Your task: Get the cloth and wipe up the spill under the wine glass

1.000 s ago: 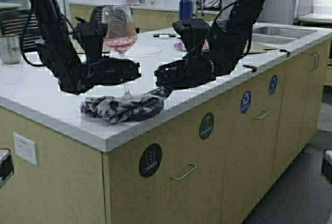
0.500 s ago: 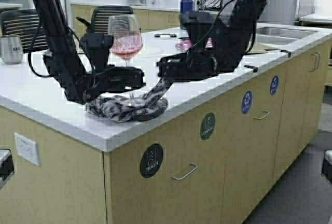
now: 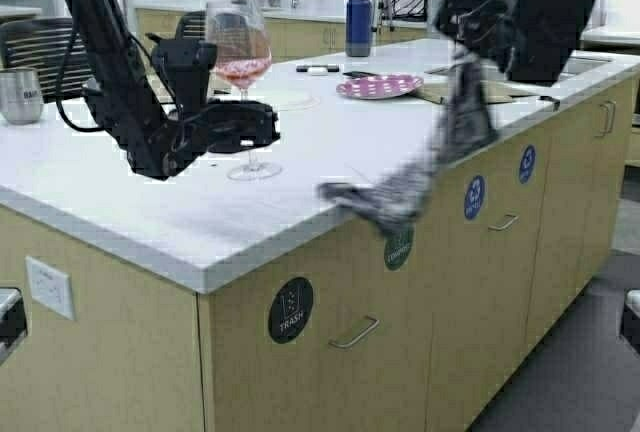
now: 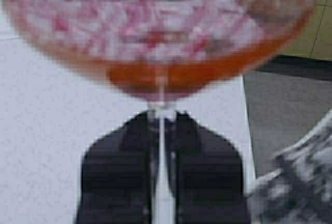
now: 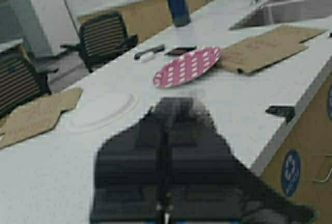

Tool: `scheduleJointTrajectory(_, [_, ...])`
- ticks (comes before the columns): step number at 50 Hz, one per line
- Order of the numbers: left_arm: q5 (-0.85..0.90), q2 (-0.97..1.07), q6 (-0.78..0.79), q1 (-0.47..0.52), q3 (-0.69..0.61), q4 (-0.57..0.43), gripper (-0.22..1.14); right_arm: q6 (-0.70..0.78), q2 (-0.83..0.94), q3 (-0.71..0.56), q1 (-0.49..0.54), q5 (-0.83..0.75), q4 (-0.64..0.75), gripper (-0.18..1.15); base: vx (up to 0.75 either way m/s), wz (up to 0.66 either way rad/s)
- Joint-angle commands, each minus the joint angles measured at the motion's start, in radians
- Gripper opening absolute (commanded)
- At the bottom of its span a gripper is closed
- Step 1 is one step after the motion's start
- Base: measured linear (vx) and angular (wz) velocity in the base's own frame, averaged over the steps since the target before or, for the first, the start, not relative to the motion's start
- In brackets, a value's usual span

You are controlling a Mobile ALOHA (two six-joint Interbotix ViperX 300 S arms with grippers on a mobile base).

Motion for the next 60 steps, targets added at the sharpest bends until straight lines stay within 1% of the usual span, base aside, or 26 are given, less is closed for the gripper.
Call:
scheduleJointTrajectory(1, [-0.012,0.006,0.002,-0.003,-0.031,0.000,0.20,0.000,-0.055,0.005,0.002,-0.060,0.008,0.06,0.00,0.00])
scheduleJointTrajectory(9, [-0.012,0.037,0.018,-0.003,-0.038,0.000,0.20,0.000,-0.055,0.015,0.002,-0.061,0.008,0.06,0.00,0.00])
scheduleJointTrajectory(23, [-0.012,0.064,0.101,-0.003,-0.031,0.000,0.22,-0.003,-0.054,0.023,0.002,-0.061,0.003,0.06,0.00,0.00])
scheduleJointTrajectory(33, [-0.031,0.081,0.117,-0.003,-0.031,0.000,0.29,-0.003,-0.044,0.025,0.002,-0.061,-0.009,0.06,0.00,0.00])
scheduleJointTrajectory(38, [-0.055,0.101,0.110,-0.003,-0.035,-0.003,0.39,-0.003,-0.043,0.025,0.002,-0.061,-0.017,0.06,0.00,0.00])
scheduleJointTrajectory(42, [-0.069,0.118,0.109,-0.003,-0.041,-0.014,0.49,-0.003,-0.041,0.025,0.002,-0.061,-0.023,0.06,0.00,0.00])
scheduleJointTrajectory(56, [-0.176,0.158,0.109,-0.003,-0.051,-0.040,0.95,-0.006,-0.041,0.041,0.002,-0.061,-0.038,0.06,0.00,0.00])
scheduleJointTrajectory(58, [-0.193,0.158,0.109,-0.003,-0.046,-0.040,0.99,-0.005,-0.041,0.043,0.002,-0.061,-0.040,0.06,0.00,0.00])
scheduleJointTrajectory(60, [-0.206,0.156,0.109,-0.003,-0.037,-0.040,1.00,-0.005,-0.041,0.044,0.002,-0.061,-0.040,0.06,0.00,0.00])
